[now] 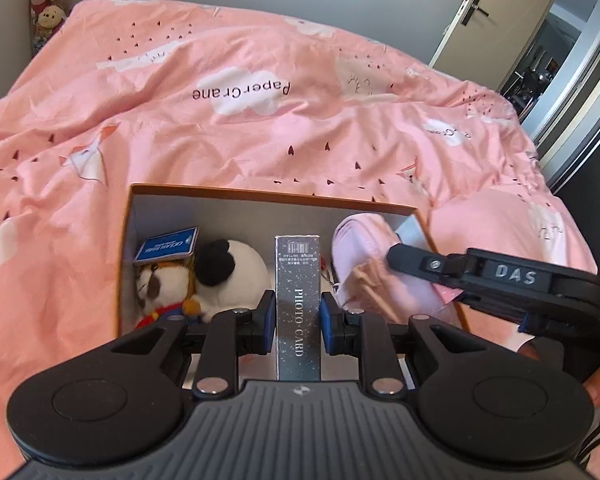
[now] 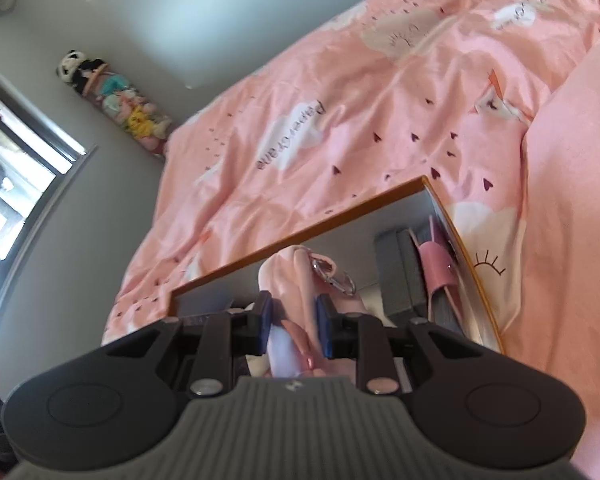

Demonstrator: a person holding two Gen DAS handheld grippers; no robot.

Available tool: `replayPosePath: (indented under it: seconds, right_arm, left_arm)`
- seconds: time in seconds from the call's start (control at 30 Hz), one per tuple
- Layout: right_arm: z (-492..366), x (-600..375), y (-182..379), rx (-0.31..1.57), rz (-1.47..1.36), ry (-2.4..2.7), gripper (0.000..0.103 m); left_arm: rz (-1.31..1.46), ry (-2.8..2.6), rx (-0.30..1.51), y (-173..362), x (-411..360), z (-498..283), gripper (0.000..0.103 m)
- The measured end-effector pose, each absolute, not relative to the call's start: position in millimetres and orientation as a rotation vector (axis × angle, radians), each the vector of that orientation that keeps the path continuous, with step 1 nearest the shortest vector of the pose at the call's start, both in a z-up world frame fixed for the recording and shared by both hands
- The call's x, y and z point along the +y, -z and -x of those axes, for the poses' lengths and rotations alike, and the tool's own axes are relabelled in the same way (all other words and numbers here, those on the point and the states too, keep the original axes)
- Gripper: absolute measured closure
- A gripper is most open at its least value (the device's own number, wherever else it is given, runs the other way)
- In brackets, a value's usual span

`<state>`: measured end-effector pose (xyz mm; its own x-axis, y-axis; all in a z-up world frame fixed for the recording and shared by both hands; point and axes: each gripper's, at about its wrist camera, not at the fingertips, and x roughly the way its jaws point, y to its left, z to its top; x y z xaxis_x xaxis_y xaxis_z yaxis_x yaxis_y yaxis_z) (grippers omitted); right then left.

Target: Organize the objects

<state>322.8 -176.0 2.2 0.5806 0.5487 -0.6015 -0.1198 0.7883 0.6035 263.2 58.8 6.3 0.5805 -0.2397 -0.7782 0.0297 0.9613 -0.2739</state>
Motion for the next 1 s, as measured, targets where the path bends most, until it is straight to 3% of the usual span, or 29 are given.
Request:
replayPosePath:
  seconds: [0.6, 1.0]
  right_arm:
    - [-364, -158, 48, 0.94, -0.548, -0.31, 0.078]
    - [-358, -162, 28, 0.939, -0.436, -0.349, 0.061]
  left_arm:
    - [0.247, 0.157, 1.051, 48, 43, -316, 0.078]
    - [0.278, 0.173, 1.099, 67, 35, -320, 0.078]
